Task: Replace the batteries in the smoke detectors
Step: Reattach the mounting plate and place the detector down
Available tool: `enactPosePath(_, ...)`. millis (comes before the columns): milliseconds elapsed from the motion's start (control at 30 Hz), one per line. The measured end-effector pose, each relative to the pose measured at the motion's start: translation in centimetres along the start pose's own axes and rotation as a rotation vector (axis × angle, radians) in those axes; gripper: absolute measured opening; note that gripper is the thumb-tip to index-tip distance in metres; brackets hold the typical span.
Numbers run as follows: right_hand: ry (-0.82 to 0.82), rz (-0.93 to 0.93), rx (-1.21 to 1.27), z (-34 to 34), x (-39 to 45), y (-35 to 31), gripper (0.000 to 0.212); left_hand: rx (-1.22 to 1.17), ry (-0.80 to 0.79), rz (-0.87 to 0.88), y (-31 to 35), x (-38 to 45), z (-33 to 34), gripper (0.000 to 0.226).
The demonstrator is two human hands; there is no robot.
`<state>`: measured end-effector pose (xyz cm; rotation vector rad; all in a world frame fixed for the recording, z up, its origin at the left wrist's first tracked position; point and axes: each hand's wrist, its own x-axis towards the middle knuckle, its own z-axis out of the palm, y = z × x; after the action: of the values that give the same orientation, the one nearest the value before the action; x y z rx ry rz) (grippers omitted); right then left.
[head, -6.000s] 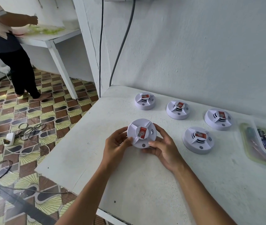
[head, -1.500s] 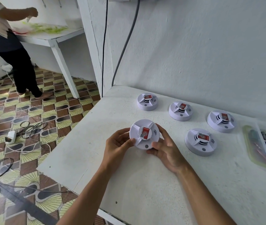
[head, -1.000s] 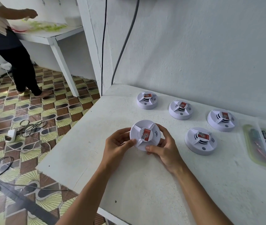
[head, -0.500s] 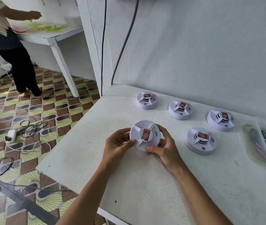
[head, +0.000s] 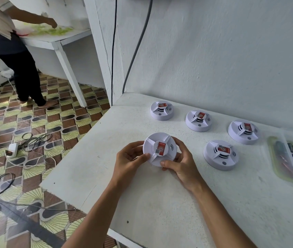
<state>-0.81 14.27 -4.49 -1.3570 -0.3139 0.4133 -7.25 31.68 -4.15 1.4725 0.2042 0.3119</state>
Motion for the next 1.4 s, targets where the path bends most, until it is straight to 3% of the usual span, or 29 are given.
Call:
enactPosePath(167, -0.02, 0.006, 0.022, 0.1, 0.0, -0.1, 0.062, -0.009, 0.001, 0.002, -0.1, 0.1, -0.1, 0.036)
enactPosePath(333, -0.111, 0.104, 0.282, 0.0, 0.5, -0.3, 0.069, -0.021, -0.007, -0.007, -0.2, 0.2, -0.1, 0.039)
enactPosePath(400, -0.104, 0.117, 0.318, -0.2, 0.7, -0.1, 0.062, -0.028, -0.007, -0.009, -0.2, 0.1, -0.1, 0.038)
enactPosePath(533, -0.057, 0.116, 0.32, -0.3, 0.7, 0.2, 0.042, -0.027, -0.016, 0.001, -0.1, 0.1, 0.0, 0.035)
enactPosePath(1000, -0.04, 0.091, 0.251, -0.3, 1.0, 0.6, 0.06, -0.039, -0.02, 0.003, -0.2, 0.2, 0.0, 0.033)
enactPosePath(1400, -0.024, 0.08, 0.258, -0.2, 0.9, 0.6, 0.052, -0.035, -0.017, -0.007, -0.2, 0.2, 0.1, 0.036)
